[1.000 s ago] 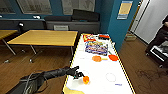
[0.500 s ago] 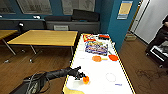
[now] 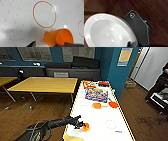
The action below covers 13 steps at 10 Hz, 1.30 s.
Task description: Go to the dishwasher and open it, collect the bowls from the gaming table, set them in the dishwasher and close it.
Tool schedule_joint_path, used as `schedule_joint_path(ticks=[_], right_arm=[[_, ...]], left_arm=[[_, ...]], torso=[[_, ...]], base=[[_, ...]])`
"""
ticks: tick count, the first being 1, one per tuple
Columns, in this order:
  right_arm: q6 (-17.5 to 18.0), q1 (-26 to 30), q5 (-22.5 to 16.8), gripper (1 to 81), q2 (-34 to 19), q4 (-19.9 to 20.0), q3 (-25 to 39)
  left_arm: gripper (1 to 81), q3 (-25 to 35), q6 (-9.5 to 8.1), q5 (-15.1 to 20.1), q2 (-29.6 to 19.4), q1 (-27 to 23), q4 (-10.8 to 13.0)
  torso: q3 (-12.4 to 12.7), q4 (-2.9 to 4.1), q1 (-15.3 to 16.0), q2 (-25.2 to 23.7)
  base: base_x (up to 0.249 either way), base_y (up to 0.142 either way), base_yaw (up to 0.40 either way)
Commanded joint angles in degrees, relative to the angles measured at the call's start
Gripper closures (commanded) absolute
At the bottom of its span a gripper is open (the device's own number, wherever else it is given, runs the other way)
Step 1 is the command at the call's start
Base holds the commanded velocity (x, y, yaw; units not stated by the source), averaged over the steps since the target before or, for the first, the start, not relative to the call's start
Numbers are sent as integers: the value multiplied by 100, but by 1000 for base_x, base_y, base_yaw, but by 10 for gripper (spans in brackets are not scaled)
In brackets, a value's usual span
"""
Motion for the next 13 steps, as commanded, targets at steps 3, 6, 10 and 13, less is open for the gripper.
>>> schedule_joint_path(ticks=[3, 6, 10, 13], right_arm=[[-19, 279, -336, 811, -217, -90, 41], [-19, 288, -336, 811, -200, -90, 23], [-19, 288, -345, 811, -191, -99, 23], [-28, 262, -398, 811, -235, -187, 119]], left_arm=[[10, 2, 36, 226, 69, -661, 18], [811, 45, 37, 243, 94, -529, 315], [811, 1362, 1, 384, -423, -932, 483], [811, 2644, -8, 349, -1274, -1170, 492]], torso=[[0, 0, 0, 0], [0, 0, 0, 0], [0, 0, 0, 0], [0, 0, 0, 0]], base=[[0, 0, 0], [0, 0, 0], [0, 0, 0], [0, 0, 0]])
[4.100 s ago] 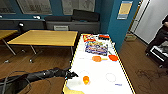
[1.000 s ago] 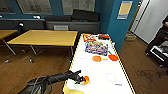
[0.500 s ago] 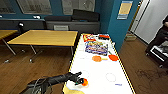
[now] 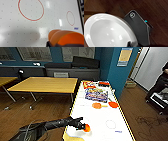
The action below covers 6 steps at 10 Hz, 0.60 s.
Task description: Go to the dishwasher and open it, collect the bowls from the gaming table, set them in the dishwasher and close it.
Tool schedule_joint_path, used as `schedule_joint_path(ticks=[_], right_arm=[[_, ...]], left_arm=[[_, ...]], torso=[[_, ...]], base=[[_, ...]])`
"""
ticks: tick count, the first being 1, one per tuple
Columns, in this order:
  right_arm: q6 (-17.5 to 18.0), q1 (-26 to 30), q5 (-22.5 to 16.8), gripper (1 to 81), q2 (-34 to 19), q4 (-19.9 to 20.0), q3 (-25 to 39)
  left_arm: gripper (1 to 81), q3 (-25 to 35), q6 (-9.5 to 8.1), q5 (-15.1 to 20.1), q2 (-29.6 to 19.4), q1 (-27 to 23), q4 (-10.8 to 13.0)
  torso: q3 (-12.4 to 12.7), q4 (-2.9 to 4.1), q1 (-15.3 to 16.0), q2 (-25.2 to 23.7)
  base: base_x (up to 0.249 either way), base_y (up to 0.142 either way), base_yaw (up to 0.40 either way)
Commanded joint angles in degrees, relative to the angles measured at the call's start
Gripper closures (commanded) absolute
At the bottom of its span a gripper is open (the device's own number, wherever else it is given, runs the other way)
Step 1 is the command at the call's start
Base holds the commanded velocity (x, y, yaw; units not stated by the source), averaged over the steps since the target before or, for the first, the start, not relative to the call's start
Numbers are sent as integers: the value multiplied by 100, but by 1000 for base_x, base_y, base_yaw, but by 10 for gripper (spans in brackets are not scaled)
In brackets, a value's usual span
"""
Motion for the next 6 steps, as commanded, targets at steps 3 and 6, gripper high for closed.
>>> schedule_joint_path(ticks=[3, 6], right_arm=[[-25, 152, -371, 811, -323, -332, 191], [-25, 90, -371, 811, -323, -402, 200]], left_arm=[[811, 2304, -10, 3, -1895, -952, 252], [811, 2962, 34, -357, -3107, -337, 542]], torso=[[0, 0, 0, 0], [441, 0, 0, 0]], base=[[0, 0, 0], [0, 0, 0]])
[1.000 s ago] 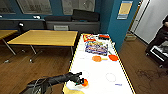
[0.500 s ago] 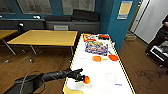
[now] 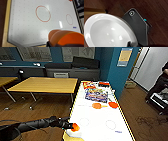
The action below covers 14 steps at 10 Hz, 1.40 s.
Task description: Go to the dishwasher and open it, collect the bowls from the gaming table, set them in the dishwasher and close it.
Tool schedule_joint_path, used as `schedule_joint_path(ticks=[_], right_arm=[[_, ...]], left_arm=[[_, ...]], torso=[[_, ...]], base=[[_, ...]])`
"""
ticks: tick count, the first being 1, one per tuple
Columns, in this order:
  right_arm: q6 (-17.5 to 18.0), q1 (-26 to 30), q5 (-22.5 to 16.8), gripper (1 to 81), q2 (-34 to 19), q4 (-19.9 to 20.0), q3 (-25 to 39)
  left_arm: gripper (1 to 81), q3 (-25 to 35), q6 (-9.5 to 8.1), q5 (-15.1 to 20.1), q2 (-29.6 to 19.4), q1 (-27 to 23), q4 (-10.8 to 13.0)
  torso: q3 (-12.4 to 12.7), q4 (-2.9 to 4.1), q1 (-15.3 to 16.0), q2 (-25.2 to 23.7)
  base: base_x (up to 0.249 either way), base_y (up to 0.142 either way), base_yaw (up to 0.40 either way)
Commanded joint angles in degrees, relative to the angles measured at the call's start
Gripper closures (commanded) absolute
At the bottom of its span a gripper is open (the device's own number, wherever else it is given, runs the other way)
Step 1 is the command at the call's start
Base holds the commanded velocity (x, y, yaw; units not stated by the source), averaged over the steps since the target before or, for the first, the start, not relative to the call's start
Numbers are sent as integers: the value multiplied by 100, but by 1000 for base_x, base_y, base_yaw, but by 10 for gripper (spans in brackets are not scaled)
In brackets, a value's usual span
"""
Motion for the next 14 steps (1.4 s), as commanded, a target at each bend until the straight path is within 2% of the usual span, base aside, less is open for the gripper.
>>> schedule_joint_path(ticks=[1, 3, 5, 7, 11, 14], right_arm=[[-25, 208, -332, 811, -281, -161, 163], [-25, 172, -323, 811, -247, -187, 145], [-25, 164, -323, 811, -246, -214, 155], [-25, 164, -323, 811, -176, -222, 93], [-25, 67, -323, 811, 167, -372, -320], [-25, -82, -332, 811, 431, -583, -636]], left_arm=[[811, 1066, 43, -258, -1168, 179, 473], [811, 1068, 34, -705, -1302, 1086, 1035], [811, 935, 34, -822, -1337, 1631, 1432], [811, 777, 43, -1033, -1363, 2123, 1715], [811, 302, 43, -1543, -1276, 3116, 2321], [811, -260, 43, -1991, -889, 3970, 2620]], torso=[[471, 0, 0, 0], [748, 0, 2, 0], [1111, 0, 0, 0], [966, 0, -6, -2], [1040, 0, -13, -11], [1043, 0, -13, -11]], base=[[0, 0, 0], [0, 0, 0], [0, 0, 0], [0, 0, 0], [0, 0, 0], [0, 0, 0]])
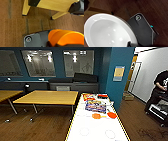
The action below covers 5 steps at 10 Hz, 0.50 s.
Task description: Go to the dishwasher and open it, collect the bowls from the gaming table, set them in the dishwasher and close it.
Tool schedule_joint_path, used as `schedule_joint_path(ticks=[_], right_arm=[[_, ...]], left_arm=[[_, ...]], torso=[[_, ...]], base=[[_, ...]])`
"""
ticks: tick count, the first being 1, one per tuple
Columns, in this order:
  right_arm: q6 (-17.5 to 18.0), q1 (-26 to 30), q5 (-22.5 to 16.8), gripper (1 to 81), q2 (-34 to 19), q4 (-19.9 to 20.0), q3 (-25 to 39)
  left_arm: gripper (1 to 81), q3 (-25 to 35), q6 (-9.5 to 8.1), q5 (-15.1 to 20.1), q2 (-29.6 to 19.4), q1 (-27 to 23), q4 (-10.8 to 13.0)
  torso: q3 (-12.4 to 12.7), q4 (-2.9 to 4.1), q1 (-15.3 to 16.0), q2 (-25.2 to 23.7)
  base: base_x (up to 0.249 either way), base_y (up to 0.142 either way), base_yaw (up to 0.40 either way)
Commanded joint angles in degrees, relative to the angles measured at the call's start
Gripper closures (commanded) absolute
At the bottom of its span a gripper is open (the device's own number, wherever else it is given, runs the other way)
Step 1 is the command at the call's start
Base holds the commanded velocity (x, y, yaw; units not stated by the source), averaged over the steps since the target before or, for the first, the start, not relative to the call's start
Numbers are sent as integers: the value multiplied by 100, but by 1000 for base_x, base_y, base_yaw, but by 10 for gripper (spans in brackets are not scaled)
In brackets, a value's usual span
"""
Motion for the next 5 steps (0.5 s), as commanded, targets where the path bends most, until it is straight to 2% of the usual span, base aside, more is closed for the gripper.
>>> schedule_joint_path(ticks=[1, 5], right_arm=[[-25, 156, -246, 811, 52, -320, -299], [-25, 50, -352, 811, 413, -495, -810]], left_arm=[[811, -794, 37, -558, 462, 342, 426], [811, -2183, 11, -760, 1324, 932, 364]], torso=[[0, 0, 0, 0], [2, 0, -2, -2]], base=[[0, 0, 0], [0, 0, 0]])
